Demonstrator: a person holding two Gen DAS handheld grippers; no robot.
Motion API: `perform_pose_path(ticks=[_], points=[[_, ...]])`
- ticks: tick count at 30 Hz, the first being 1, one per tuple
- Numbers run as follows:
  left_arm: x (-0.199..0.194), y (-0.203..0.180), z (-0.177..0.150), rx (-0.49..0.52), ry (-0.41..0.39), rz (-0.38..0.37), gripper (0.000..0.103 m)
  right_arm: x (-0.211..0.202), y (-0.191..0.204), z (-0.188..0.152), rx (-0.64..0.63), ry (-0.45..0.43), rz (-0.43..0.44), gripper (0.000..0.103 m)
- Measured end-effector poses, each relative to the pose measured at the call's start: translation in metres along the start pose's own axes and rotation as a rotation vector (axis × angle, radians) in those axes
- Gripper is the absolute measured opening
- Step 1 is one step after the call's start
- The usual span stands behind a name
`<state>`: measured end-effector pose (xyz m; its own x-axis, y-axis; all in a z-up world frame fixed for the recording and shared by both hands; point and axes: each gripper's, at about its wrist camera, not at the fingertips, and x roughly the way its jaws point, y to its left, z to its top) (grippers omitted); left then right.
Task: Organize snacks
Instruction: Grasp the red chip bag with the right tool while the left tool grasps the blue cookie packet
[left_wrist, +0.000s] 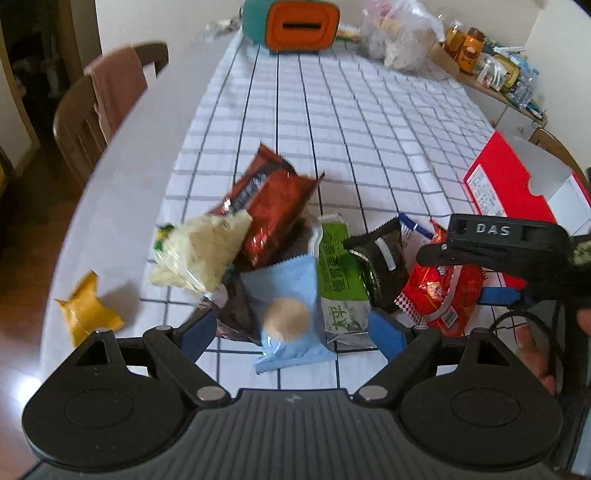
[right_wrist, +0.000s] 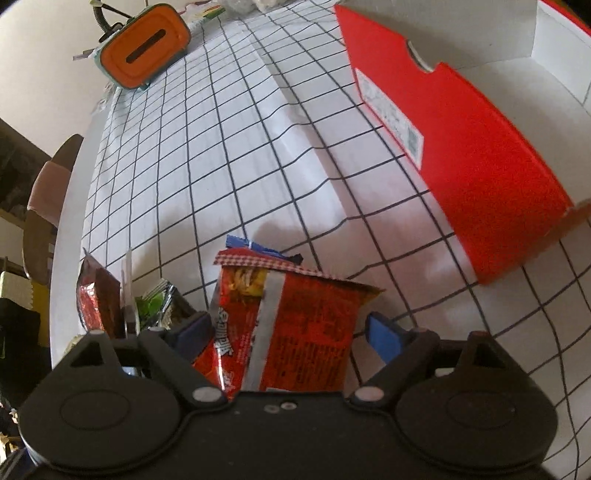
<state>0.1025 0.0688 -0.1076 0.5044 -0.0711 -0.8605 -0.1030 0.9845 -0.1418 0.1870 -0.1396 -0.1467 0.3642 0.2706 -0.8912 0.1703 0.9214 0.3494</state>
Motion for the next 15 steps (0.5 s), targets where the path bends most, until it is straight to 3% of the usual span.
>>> perform_pose_path(ticks=[4,10,15], points=[[0.022,0.008,0.002,-0.051,0.073,-0.016,0.066,0.002,0.002,0.000,-0.023,0.008,0.013,0.086],[0.035,0.015,0.007,-0.092,0.100,-0.021,0.066,0.004,-0.004,0.000,-0.013,0.026,0.041,0.079],[0.049,0.020,0.005,-0.144,0.167,-0.024,0.066,0.004,-0.003,-0.001,-0.024,0.025,0.037,0.077]])
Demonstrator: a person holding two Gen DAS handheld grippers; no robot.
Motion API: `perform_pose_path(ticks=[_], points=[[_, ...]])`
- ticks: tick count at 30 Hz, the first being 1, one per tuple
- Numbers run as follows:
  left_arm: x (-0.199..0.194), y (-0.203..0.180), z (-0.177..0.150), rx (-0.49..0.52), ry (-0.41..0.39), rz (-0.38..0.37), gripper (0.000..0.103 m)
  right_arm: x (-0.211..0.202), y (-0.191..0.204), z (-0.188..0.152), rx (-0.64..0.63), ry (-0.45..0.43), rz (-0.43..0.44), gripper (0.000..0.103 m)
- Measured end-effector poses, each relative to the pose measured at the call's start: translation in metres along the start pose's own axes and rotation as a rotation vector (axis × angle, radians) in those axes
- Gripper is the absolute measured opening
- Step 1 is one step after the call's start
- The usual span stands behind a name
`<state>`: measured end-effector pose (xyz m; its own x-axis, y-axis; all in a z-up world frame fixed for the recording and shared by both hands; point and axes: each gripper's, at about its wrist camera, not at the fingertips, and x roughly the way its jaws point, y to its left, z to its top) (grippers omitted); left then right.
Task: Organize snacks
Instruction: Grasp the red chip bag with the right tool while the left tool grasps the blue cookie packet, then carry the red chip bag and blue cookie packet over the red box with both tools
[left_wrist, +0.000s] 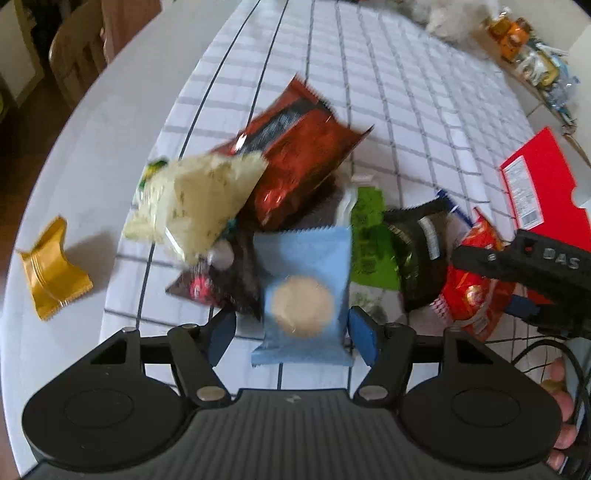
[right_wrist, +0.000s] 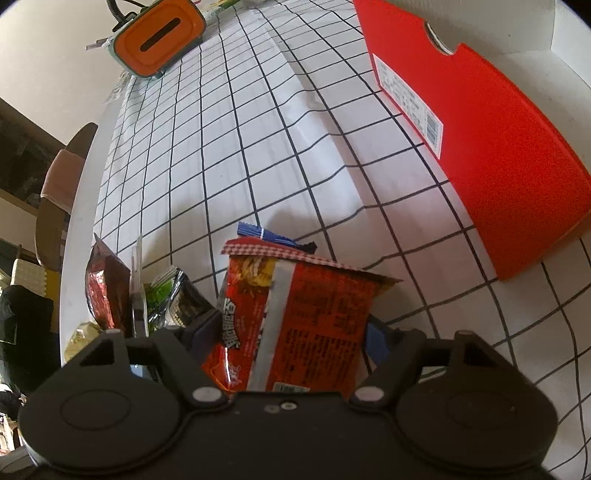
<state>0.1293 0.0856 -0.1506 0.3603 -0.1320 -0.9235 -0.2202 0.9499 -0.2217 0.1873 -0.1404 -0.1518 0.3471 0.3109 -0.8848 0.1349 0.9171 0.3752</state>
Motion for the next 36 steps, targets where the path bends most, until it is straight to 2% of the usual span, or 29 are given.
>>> perform_pose_path(ticks=[5,7,10,18,25,36], points=[[-0.001,0.000,0.000,-0.001,-0.008,-0.014,0.061,-0.002,-0.001,-0.001,-0.010,-0.008,0.006,0.071],[-0.002,-0.001,0.000,-0.001,-0.007,-0.032,0.052,-0.003,-0.003,-0.001,-0.008,-0.011,0.010,0.069],[-0.002,-0.004,-0.001,0.007,-0.013,-0.034,0.046,-0.004,-0.003,-0.001,-0.017,-0.020,0.010,0.067],[-0.008,-0.004,-0.005,0.031,-0.037,-0.037,0.044,-0.018,-0.004,-0.008,-0.026,-0.043,0.021,0.064],[-0.021,-0.003,-0.014,0.058,-0.067,-0.049,0.035,-0.040,-0.008,-0.018,-0.026,-0.068,0.019,0.064],[-0.023,0.011,-0.017,0.060,-0.062,-0.110,0.037,-0.070,-0.019,-0.045,0.010,-0.099,0.022,0.064]])
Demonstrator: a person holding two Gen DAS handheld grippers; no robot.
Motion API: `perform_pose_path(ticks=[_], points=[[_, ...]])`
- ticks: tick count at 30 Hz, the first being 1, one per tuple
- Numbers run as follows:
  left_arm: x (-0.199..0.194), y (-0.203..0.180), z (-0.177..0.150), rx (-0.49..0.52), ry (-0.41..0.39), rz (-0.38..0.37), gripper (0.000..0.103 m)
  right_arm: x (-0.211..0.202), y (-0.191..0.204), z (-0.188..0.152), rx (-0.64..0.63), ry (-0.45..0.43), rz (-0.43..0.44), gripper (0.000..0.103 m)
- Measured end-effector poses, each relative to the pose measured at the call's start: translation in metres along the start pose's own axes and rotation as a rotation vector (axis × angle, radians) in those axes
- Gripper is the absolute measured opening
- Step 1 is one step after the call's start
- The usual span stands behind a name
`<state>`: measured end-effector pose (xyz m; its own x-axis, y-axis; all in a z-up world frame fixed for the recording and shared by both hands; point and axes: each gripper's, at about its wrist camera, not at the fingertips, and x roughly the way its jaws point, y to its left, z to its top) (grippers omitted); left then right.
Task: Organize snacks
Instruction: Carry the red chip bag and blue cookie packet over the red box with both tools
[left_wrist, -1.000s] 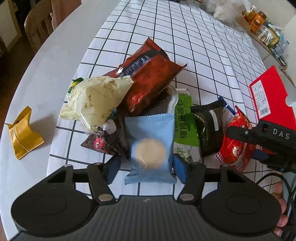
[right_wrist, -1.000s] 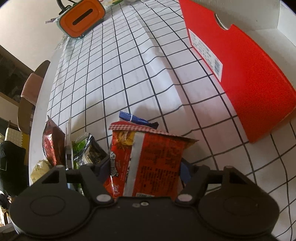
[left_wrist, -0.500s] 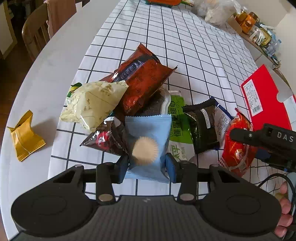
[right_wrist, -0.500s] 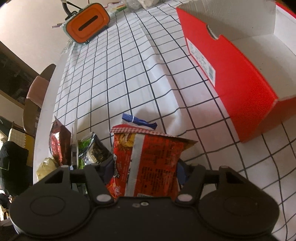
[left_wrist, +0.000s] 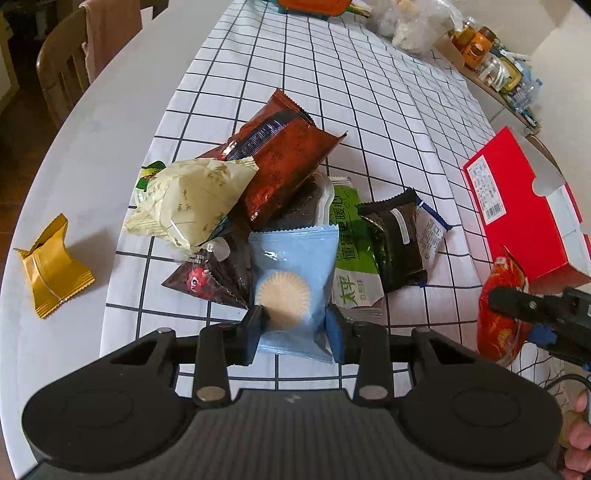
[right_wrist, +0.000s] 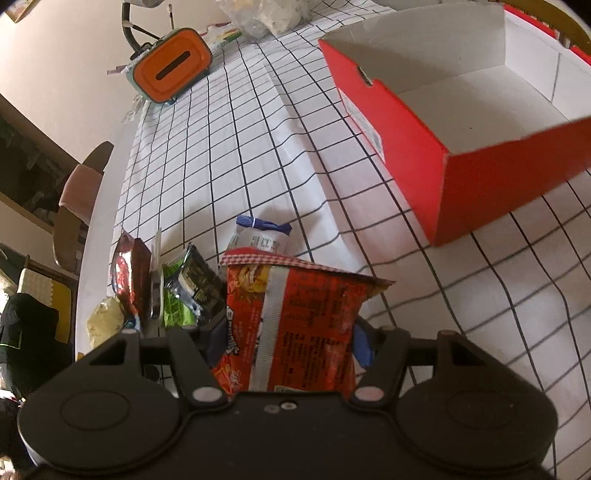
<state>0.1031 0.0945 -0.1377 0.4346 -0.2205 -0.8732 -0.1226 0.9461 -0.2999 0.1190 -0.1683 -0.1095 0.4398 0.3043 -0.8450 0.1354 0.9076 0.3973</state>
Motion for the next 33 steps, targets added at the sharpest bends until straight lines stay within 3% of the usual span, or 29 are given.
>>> perform_pose_path(ticks=[7,10,15,18,21,33], points=[[0.015,0.000,0.007,0.003,0.049,0.030,0.057,-0.018,-0.007,-0.009,0.031,-0.029,0.010,0.064],[0.019,-0.005,0.010,0.020,0.051,0.057,0.059,-0.023,-0.011,-0.011,0.045,-0.037,0.004,0.064],[0.023,-0.011,0.010,0.041,0.055,0.083,0.059,-0.029,-0.014,-0.016,0.064,-0.050,-0.005,0.064],[0.023,-0.015,0.008,0.062,0.046,0.110,0.049,-0.033,-0.013,-0.018,0.063,-0.060,-0.014,0.064],[0.023,-0.014,0.007,0.066,0.039,0.103,0.046,-0.039,-0.015,-0.021,0.058,-0.069,-0.025,0.064],[-0.003,-0.015,-0.009,0.042,0.008,0.114,0.046,-0.060,-0.026,-0.019,0.007,-0.080,-0.026,0.064]])
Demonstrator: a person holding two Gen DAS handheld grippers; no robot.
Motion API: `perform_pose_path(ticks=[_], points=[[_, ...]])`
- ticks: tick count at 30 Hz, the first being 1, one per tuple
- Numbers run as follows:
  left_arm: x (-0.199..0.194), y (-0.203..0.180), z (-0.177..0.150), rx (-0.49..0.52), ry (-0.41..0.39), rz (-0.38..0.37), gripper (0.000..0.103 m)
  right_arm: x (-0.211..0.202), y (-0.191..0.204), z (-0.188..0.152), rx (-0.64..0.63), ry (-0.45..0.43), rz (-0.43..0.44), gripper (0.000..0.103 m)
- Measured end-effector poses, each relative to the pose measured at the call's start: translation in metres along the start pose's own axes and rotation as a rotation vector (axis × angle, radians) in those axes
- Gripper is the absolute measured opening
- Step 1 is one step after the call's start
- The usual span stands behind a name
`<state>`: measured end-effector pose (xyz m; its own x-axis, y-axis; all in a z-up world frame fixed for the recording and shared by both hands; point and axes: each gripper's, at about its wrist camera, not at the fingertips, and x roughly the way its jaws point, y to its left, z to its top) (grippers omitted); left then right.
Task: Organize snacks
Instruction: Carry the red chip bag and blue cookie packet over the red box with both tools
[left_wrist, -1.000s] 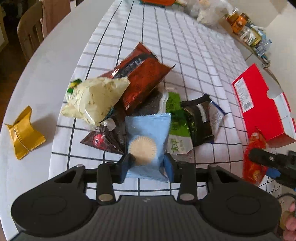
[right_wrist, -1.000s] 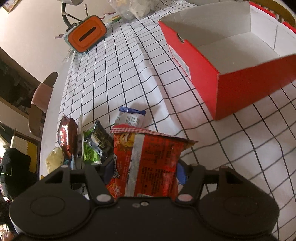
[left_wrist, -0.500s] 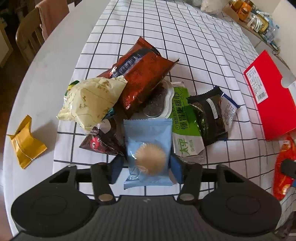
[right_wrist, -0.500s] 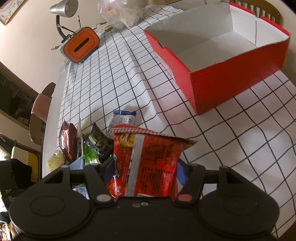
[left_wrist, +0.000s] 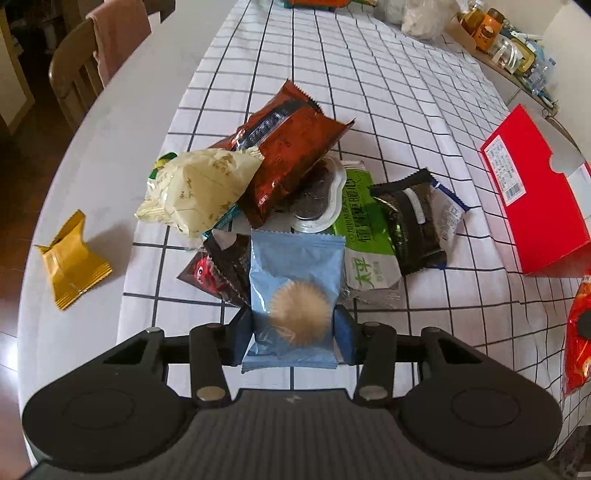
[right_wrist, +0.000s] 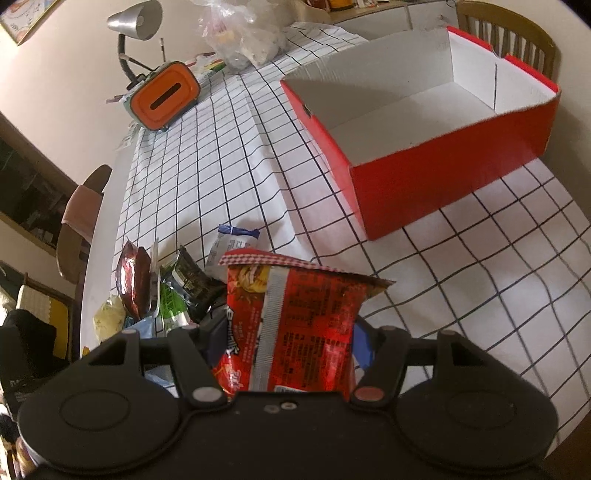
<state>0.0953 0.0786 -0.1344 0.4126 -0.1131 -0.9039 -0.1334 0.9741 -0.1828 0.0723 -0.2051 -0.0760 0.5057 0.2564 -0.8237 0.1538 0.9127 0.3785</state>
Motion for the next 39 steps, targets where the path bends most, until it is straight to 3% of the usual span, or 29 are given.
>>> perform_pose_path(ticks=[11,24,30,39], points=[[-0.037,-0.053,0.000,0.001,-0.040,0.006,0.046,-0.020,-0.030,0.035,-0.142,0.014,0.045,0.064],[-0.063,-0.198,0.035,0.122,-0.120,-0.043,0.046,-0.047,-0.089,0.120,-0.292,-0.055,0.047,0.064],[-0.060,-0.262,0.052,0.190,-0.154,-0.044,0.046,-0.052,-0.120,0.162,-0.335,-0.094,0.018,0.064],[-0.033,-0.327,0.068,0.243,-0.143,0.005,0.046,-0.027,-0.153,0.203,-0.380,-0.070,-0.021,0.064]])
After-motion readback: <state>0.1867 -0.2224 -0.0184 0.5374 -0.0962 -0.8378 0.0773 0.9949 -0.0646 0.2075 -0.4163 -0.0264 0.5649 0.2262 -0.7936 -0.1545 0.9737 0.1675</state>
